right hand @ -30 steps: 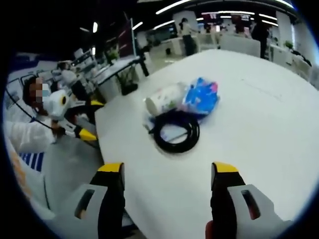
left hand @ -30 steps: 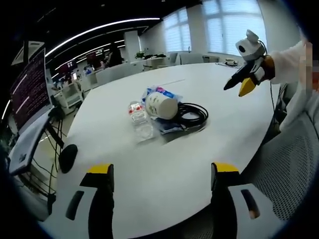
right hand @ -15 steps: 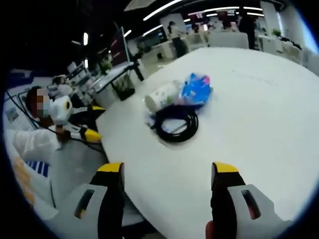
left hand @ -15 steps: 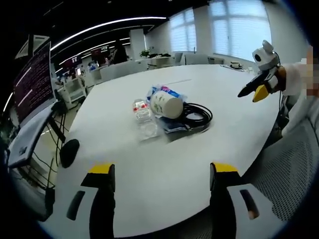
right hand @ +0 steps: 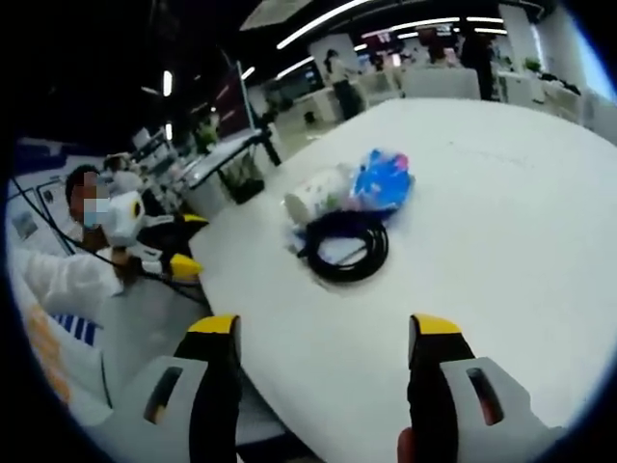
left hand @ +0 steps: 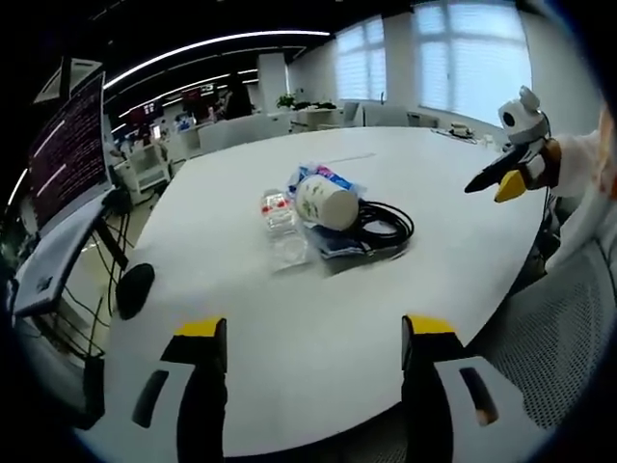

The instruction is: Arrange the tabletop items into an orderly group along one side of the table until the central work area is clear of visible clutter.

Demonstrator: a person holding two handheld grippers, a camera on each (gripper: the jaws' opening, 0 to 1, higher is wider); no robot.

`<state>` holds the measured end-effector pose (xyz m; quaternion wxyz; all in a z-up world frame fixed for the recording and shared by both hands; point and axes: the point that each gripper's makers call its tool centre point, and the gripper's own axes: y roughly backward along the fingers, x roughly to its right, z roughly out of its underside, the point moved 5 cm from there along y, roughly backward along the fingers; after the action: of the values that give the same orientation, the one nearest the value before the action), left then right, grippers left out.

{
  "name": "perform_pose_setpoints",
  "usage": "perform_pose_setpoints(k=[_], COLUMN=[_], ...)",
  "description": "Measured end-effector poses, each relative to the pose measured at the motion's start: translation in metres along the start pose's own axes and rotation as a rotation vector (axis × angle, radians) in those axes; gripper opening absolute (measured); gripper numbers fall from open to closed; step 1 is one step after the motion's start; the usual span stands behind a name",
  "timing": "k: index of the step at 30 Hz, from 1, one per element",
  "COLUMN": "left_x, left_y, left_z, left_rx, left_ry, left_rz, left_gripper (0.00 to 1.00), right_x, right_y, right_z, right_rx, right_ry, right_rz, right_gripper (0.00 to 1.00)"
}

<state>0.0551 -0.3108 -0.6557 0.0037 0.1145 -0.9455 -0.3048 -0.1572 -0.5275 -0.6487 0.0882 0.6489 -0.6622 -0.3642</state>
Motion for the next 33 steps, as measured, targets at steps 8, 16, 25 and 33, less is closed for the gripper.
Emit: perform_pose_setpoints(k=[8, 16, 25, 33], left_x=[0.01, -0.04, -0.07, -0.078], left_y=[-0.008, -0.04, -0.069, -0.085], left_z=[-0.036, -0.094, -0.135, -0.14], left_rx=[0.075, 0.076, 0.055, -0.062], left_ry=[0.038, 0.167, 0.137, 0.086], left_rz=[0.001, 0.031, 0.022, 0.08], left_gripper=[0.73, 0.71, 0.67, 0.66], right_x=[0.01, 0.018, 0.028, 0.029], right_y=[0.012, 0.021, 0.03, 0.026], right_z=[-0.007, 0.0, 0.003, 0.006], right_rx=[0.028, 0.039, 0.047, 0.039], right_ry=[-0.01, -0.052, -0.093, -0.115], right_rz=[0.024, 0.047, 0.077, 0.078], right_gripper=[0.69, 0.68, 0.68, 0.68])
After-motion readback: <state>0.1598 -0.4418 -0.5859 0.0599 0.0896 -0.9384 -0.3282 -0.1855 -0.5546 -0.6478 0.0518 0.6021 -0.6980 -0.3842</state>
